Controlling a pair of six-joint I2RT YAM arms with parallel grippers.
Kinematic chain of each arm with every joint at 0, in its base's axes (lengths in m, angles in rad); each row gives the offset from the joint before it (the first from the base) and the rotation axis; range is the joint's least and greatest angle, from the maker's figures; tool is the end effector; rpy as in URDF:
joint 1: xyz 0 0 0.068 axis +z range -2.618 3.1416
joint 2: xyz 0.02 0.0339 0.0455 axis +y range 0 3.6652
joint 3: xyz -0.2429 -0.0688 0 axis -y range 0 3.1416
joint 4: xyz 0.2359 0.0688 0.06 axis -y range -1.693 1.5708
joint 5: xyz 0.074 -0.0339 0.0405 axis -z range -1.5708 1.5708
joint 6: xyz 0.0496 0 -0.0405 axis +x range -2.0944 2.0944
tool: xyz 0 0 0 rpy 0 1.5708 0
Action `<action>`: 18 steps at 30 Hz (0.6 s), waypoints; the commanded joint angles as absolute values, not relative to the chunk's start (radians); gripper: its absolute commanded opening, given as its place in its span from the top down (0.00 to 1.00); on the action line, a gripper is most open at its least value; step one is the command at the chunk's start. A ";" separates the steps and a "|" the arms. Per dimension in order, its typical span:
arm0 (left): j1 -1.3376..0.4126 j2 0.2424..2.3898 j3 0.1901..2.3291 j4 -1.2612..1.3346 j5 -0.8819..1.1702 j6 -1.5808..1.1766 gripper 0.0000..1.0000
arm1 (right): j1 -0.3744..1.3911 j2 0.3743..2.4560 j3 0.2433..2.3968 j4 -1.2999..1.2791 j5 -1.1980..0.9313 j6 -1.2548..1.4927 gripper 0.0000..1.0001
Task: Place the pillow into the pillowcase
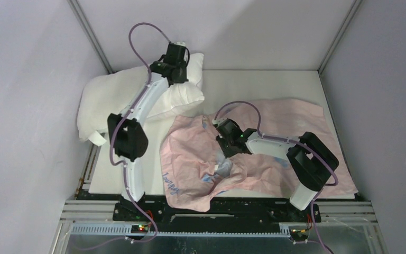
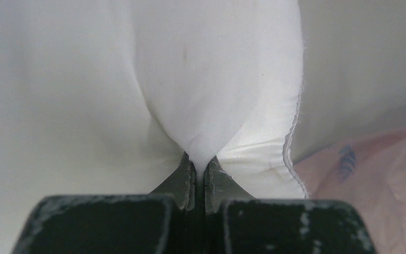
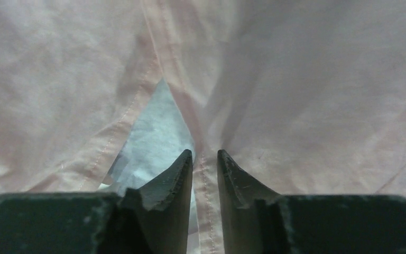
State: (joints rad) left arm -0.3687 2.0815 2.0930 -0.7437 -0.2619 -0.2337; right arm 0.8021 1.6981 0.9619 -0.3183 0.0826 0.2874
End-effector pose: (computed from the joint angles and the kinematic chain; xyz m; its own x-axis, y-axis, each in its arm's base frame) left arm 0.4380 -0.1555 0.3066 -0.6457 0.0097 -0.7636 0.0195 0.9998 -0.0038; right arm 0.2302 0.2321 0.1332 -0.7748 -0.3948 -0.4938 -0.4885 0.8697 0.0711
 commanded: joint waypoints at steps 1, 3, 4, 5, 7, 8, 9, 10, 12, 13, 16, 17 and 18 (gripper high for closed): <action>-0.339 1.855 1.953 -0.739 -0.276 -0.253 1.00 | 0.766 1.691 0.996 -0.285 0.091 0.317 0.79; -0.339 1.753 1.853 -0.719 -0.266 -0.267 1.00 | 0.747 1.677 1.000 -0.285 0.072 0.328 0.91; -0.339 1.724 1.809 -0.711 -0.261 -0.272 1.00 | 0.738 1.667 1.005 -0.286 0.062 0.331 0.97; -0.339 1.661 1.762 -0.702 -0.250 -0.275 1.00 | 0.729 1.654 1.007 -0.287 0.048 0.339 1.00; -0.339 1.565 1.664 -0.685 -0.217 -0.286 1.00 | 0.712 1.632 1.018 -0.291 0.019 0.353 1.00; -0.339 1.513 1.624 -0.673 -0.196 -0.291 1.00 | 0.704 1.623 1.022 -0.291 0.013 0.362 1.00; -0.339 1.465 1.584 -0.667 -0.177 -0.295 1.00 | 0.692 1.616 1.032 -0.294 -0.015 0.369 1.00; -0.340 1.419 1.544 -0.665 -0.153 -0.302 1.00 | 0.681 1.607 1.039 -0.297 -0.038 0.380 1.00; -0.342 1.325 1.472 -0.669 -0.120 -0.304 1.00 | 0.654 1.595 1.053 -0.297 -0.087 0.405 1.00; -0.342 1.276 1.434 -0.670 -0.109 -0.302 1.00 | 0.641 1.590 1.059 -0.296 -0.102 0.416 1.00; -0.342 1.162 1.355 -0.684 -0.061 -0.304 1.00 | 0.615 1.595 1.076 -0.296 -0.131 0.427 1.00; -0.342 1.132 1.337 -0.695 -0.047 -0.306 1.00 | 0.609 1.597 1.082 -0.300 -0.132 0.432 1.00; -0.343 1.103 1.317 -0.707 -0.027 -0.305 1.00 | 0.604 1.601 1.088 -0.303 -0.135 0.438 1.00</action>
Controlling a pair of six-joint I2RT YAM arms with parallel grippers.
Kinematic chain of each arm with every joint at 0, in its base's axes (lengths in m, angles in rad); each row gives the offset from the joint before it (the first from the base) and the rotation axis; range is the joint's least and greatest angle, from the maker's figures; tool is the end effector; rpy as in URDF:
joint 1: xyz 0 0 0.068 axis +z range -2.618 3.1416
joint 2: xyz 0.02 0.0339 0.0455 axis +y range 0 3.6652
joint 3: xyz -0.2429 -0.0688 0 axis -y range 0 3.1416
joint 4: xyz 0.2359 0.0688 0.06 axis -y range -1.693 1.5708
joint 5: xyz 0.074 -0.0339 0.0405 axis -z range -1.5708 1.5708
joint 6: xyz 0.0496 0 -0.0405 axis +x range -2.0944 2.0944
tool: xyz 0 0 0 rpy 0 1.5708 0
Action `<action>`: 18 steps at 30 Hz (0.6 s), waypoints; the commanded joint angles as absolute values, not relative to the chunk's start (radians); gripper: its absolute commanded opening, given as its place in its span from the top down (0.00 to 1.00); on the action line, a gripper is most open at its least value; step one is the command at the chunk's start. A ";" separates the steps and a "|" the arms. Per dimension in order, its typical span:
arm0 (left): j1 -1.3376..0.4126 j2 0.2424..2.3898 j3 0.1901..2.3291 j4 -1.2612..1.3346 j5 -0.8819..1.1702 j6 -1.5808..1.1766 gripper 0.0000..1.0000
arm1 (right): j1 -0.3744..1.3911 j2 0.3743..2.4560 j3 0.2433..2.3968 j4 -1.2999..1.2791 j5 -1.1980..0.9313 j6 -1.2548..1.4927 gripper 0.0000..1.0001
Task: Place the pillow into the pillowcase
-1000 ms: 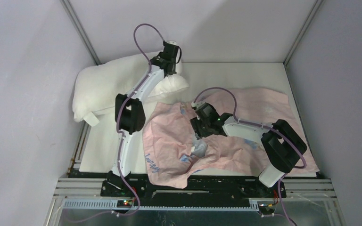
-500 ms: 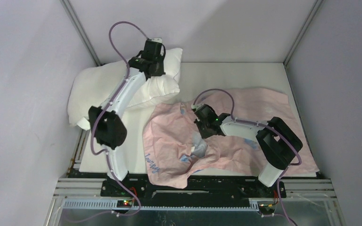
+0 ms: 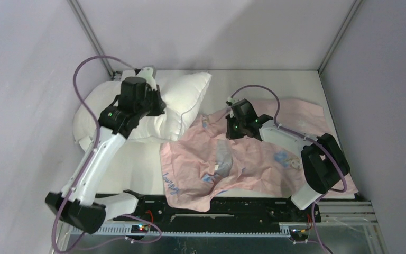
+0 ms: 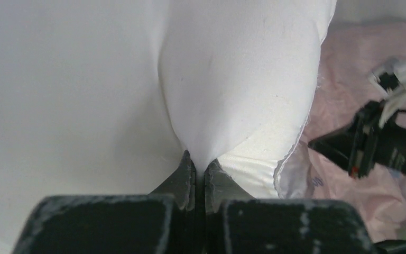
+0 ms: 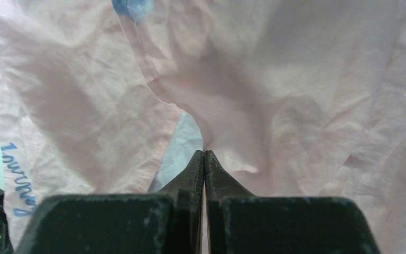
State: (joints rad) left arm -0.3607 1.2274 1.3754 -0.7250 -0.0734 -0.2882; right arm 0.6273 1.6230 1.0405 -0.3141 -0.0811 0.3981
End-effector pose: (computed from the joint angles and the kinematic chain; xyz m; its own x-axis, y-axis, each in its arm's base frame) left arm 0.2503 -0.0905 0.3690 -0.5731 -0.0868 -0.8149 0.1373 0.9702 -0.1999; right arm 0.2727 0.2027 0.1800 -0.8257 -0.1214 -0.5509 -0.3318 0.8942 0.3003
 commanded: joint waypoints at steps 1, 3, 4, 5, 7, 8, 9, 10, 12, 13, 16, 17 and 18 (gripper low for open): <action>-0.344 1.074 1.296 -0.717 -0.011 -0.305 1.00 | 0.599 1.601 1.089 -0.305 -0.144 0.444 1.00; -0.344 1.000 1.239 -0.730 0.031 -0.308 1.00 | 0.588 1.600 1.089 -0.305 -0.162 0.461 1.00; -0.344 0.971 1.211 -0.735 0.049 -0.310 1.00 | 0.586 1.599 1.089 -0.303 -0.170 0.464 1.00; -0.344 0.947 1.173 -0.741 0.066 -0.315 1.00 | 0.586 1.600 1.090 -0.302 -0.173 0.468 1.00; -0.344 0.895 1.122 -0.748 0.093 -0.324 1.00 | 0.585 1.599 1.094 -0.302 -0.173 0.471 1.00; -0.344 0.871 1.099 -0.755 0.098 -0.327 1.00 | 0.584 1.600 1.095 -0.303 -0.171 0.473 1.00; -0.344 0.848 1.080 -0.763 0.101 -0.328 1.00 | 0.584 1.600 1.096 -0.306 -0.168 0.475 1.00; -0.344 0.826 1.059 -0.767 0.110 -0.330 1.00 | 0.584 1.598 1.096 -0.308 -0.166 0.475 1.00; -0.344 0.792 1.026 -0.778 0.139 -0.337 1.00 | 0.585 1.596 1.095 -0.318 -0.157 0.477 1.00; -0.344 0.779 1.010 -0.782 0.162 -0.339 1.00 | 0.585 1.596 1.095 -0.324 -0.150 0.478 1.00; -0.345 0.746 0.963 -0.787 0.220 -0.348 1.00 | 0.583 1.589 1.095 -0.331 -0.133 0.481 1.00; -0.345 0.740 0.949 -0.791 0.231 -0.347 1.00 | 0.580 1.585 1.095 -0.332 -0.129 0.484 1.00; -0.345 0.735 0.938 -0.797 0.238 -0.346 1.00 | 0.580 1.582 1.095 -0.331 -0.123 0.486 1.00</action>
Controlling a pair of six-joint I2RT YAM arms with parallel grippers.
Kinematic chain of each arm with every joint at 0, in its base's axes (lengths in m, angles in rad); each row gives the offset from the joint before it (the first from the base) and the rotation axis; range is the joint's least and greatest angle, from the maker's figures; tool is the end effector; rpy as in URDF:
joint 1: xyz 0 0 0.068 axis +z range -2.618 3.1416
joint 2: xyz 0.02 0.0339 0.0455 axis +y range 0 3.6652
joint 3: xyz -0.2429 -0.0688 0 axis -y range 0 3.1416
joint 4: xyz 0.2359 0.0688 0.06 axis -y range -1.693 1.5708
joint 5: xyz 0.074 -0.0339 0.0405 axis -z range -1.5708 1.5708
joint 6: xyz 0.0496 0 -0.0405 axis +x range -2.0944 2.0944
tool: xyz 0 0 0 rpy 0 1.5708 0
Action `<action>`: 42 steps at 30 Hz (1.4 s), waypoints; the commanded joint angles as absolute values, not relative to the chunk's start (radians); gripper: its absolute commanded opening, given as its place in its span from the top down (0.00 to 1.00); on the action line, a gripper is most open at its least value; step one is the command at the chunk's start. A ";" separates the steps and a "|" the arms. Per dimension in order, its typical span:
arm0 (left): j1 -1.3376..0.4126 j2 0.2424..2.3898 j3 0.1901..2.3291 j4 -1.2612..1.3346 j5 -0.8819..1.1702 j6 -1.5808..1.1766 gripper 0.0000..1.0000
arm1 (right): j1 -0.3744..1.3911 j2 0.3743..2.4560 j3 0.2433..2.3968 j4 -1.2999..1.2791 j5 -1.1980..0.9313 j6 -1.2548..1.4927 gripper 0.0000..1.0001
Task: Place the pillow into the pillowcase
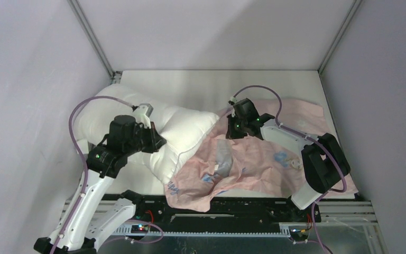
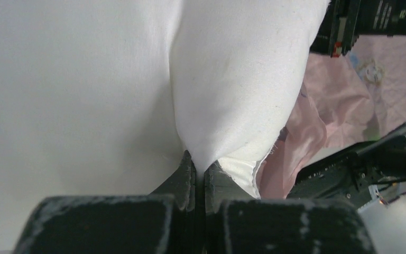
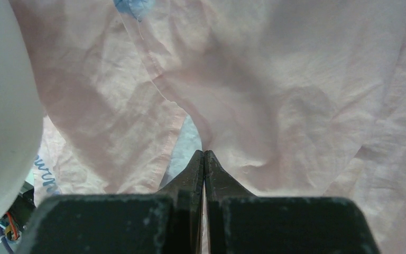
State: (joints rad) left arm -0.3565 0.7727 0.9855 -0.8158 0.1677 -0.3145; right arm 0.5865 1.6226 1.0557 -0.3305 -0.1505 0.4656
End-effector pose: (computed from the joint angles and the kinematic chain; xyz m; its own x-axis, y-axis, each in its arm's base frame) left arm 0.1519 -0.0654 0.3218 -0.6517 -0.0828 -0.7540 0.2853 0.8943 -0.3448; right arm 0.2795 0.1947 0.1838 -0.8624 -0.0401 -0.5046 -0.2662 0.8838 0.3847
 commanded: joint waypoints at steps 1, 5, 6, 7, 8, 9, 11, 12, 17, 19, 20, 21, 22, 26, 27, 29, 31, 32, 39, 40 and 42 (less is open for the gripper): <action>-0.345 0.731 0.928 -0.801 0.253 -0.340 1.00 | 0.578 1.577 1.097 -0.330 -0.117 0.490 1.00; -0.345 0.728 0.905 -0.817 0.284 -0.323 1.00 | 0.572 1.559 1.097 -0.327 -0.088 0.507 1.00; -0.347 0.727 0.901 -0.822 0.287 -0.319 1.00 | 0.569 1.555 1.095 -0.328 -0.077 0.511 1.00; -0.346 0.725 0.898 -0.823 0.299 -0.314 1.00 | 0.566 1.552 1.097 -0.329 -0.069 0.517 1.00; -0.346 0.721 0.897 -0.822 0.315 -0.310 1.00 | 0.563 1.549 1.097 -0.327 -0.062 0.522 1.00; -0.346 0.718 0.895 -0.820 0.328 -0.307 1.00 | 0.560 1.545 1.097 -0.325 -0.055 0.528 1.00; -0.347 0.721 0.894 -0.822 0.360 -0.291 1.00 | 0.555 1.539 1.104 -0.327 -0.038 0.536 1.00; -0.347 0.724 0.893 -0.825 0.379 -0.283 1.00 | 0.555 1.534 1.111 -0.326 -0.037 0.539 1.00; -0.360 0.745 0.879 -0.825 0.486 -0.240 1.00 | 0.555 1.495 1.124 -0.318 -0.013 0.564 1.00; -0.375 0.748 0.879 -0.825 0.503 -0.231 1.00 | 0.555 1.474 1.123 -0.316 -0.002 0.575 1.00; -0.382 0.753 0.879 -0.826 0.513 -0.228 1.00 | 0.555 1.460 1.124 -0.317 0.000 0.580 1.00; -0.389 0.757 0.879 -0.829 0.520 -0.225 1.00 | 0.555 1.444 1.124 -0.316 0.022 0.581 1.00; -0.397 0.764 0.879 -0.828 0.517 -0.225 1.00 | 0.557 1.430 1.124 -0.311 0.027 0.581 1.00; -0.434 0.803 0.885 -0.826 0.460 -0.239 1.00 | 0.565 1.380 1.124 -0.300 0.021 0.568 1.00; -0.447 0.819 0.887 -0.824 0.440 -0.245 1.00 | 0.571 1.369 1.128 -0.303 0.021 0.561 1.00; -0.476 0.851 0.902 -0.816 0.396 -0.267 1.00 | 0.588 1.353 1.141 -0.309 0.013 0.534 1.00; -0.490 0.873 0.920 -0.781 0.348 -0.300 1.00 | 0.614 1.351 1.160 -0.326 -0.025 0.505 1.00; -0.492 0.884 0.936 -0.762 0.329 -0.315 1.00 | 0.629 1.350 1.174 -0.340 -0.029 0.487 1.00; -0.495 1.036 1.211 -0.681 0.219 -0.352 1.00 | 0.727 1.333 1.183 -0.407 -0.028 0.397 1.00; -0.501 1.058 1.246 -0.656 0.219 -0.360 1.00 | 0.733 1.329 1.182 -0.413 -0.030 0.390 1.00; -0.525 1.096 1.296 -0.595 0.217 -0.382 1.00 | 0.738 1.324 1.183 -0.416 -0.041 0.383 1.00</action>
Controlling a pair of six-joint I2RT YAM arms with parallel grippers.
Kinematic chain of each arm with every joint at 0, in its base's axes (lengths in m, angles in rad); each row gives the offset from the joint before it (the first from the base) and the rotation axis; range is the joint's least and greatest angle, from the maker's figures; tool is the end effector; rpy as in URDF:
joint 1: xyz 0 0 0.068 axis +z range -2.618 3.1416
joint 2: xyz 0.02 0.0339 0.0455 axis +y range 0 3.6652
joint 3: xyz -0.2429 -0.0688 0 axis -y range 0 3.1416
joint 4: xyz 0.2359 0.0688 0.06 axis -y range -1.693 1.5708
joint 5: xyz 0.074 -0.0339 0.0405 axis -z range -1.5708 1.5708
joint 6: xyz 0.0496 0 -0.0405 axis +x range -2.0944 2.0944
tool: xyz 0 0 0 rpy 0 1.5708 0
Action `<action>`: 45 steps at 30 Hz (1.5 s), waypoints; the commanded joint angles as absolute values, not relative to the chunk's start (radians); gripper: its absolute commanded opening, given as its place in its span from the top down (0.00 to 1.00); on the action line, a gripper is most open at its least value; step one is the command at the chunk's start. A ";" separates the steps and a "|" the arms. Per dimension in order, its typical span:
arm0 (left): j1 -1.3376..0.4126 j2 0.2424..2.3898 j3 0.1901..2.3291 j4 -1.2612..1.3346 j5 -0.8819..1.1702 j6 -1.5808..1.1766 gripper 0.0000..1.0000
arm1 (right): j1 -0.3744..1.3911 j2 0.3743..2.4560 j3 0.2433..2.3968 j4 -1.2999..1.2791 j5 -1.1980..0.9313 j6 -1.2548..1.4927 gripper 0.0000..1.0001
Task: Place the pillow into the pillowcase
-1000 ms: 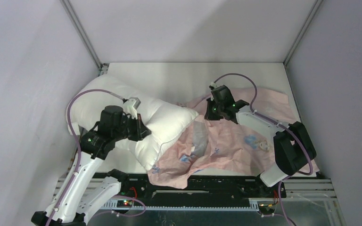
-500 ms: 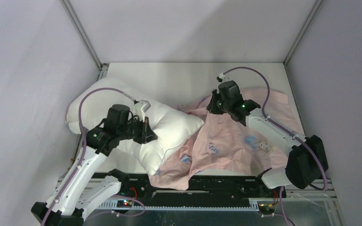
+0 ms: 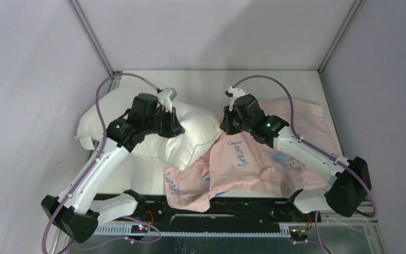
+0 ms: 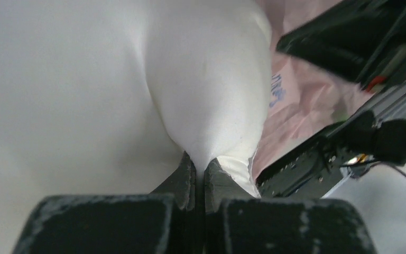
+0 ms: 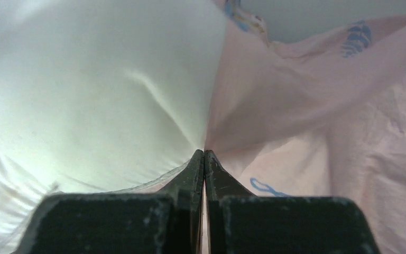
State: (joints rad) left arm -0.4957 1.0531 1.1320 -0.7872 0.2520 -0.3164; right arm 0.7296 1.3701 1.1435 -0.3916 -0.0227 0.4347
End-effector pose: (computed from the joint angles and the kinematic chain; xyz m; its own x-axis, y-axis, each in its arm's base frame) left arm 0.1902 -0.1169 0.3236 -0.7390 0.0570 -0.6713 0.4180 0.8202 -0.3905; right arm 0.2345 0.2112 0.2854 -0.6783 -0.0417 -0.7336 -0.4350 0.8275 0.3551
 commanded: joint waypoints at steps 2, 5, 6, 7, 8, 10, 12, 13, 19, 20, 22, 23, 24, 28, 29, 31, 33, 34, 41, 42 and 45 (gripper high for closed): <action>-0.556 1.140 1.311 -0.530 0.197 -0.407 1.00 | 0.738 1.324 1.189 -0.422 -0.046 0.382 1.00; -0.594 1.191 1.250 -0.429 0.146 -0.431 1.00 | 0.737 1.326 1.210 -0.440 -0.053 0.374 1.00; -0.595 1.206 1.203 -0.387 0.132 -0.449 1.00 | 0.734 1.321 1.215 -0.440 -0.060 0.374 1.00; -0.595 1.223 1.151 -0.331 0.114 -0.474 1.00 | 0.726 1.318 1.219 -0.436 -0.073 0.375 1.00; -0.595 1.243 1.092 -0.250 0.105 -0.504 1.00 | 0.719 1.316 1.220 -0.431 -0.087 0.379 1.00; -0.599 1.306 1.005 -0.164 0.091 -0.574 1.00 | 0.708 1.322 1.225 -0.430 -0.107 0.391 1.00; -0.611 1.370 0.953 -0.123 0.076 -0.622 1.00 | 0.705 1.329 1.226 -0.442 -0.102 0.403 1.00; -0.619 1.391 0.933 -0.109 0.068 -0.636 1.00 | 0.703 1.329 1.225 -0.455 -0.097 0.407 1.00; -0.632 1.435 0.889 -0.109 0.024 -0.671 1.00 | 0.702 1.322 1.202 -0.512 -0.037 0.433 1.00; -0.632 1.432 0.889 -0.112 0.020 -0.673 1.00 | 0.707 1.319 1.198 -0.527 -0.018 0.443 0.93; -0.632 1.428 0.893 -0.121 0.017 -0.676 1.00 | 0.735 1.303 1.162 -0.552 0.069 0.481 0.77; -0.632 1.425 0.896 -0.126 0.016 -0.677 1.00 | 0.753 1.290 1.121 -0.557 0.106 0.503 0.71; -0.632 1.423 0.901 -0.132 0.014 -0.675 1.00 | 0.760 1.272 1.078 -0.554 0.134 0.529 0.65; -0.632 1.418 0.915 -0.141 0.035 -0.672 1.00 | 0.745 1.221 0.918 -0.456 0.107 0.621 0.60; -0.632 1.416 0.915 -0.141 0.040 -0.673 1.00 | 0.739 1.218 0.897 -0.427 0.096 0.635 0.61; -0.632 1.414 0.917 -0.144 0.046 -0.673 1.00 | 0.733 1.229 0.878 -0.374 0.084 0.646 0.63; -0.632 1.412 0.917 -0.144 0.049 -0.673 1.00 | 0.720 1.256 0.877 -0.327 0.058 0.648 0.64; -0.632 1.412 0.917 -0.146 0.049 -0.672 1.00 | 0.712 1.277 0.878 -0.306 0.049 0.648 0.64; -0.631 1.418 0.918 -0.148 0.055 -0.670 1.00 | 0.687 1.389 0.878 -0.222 0.012 0.673 0.61; -0.632 1.419 0.920 -0.148 0.056 -0.671 1.00 | 0.686 1.403 0.878 -0.216 0.012 0.677 0.60; -0.632 1.423 0.925 -0.148 0.059 -0.671 1.00 | 0.683 1.434 0.877 -0.203 0.018 0.688 0.58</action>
State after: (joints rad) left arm -0.6369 1.4128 0.9386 -0.0910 0.0864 -0.6670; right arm 0.6865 1.4067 0.8623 -0.2825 0.0185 0.6586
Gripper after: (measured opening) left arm 0.036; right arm 0.398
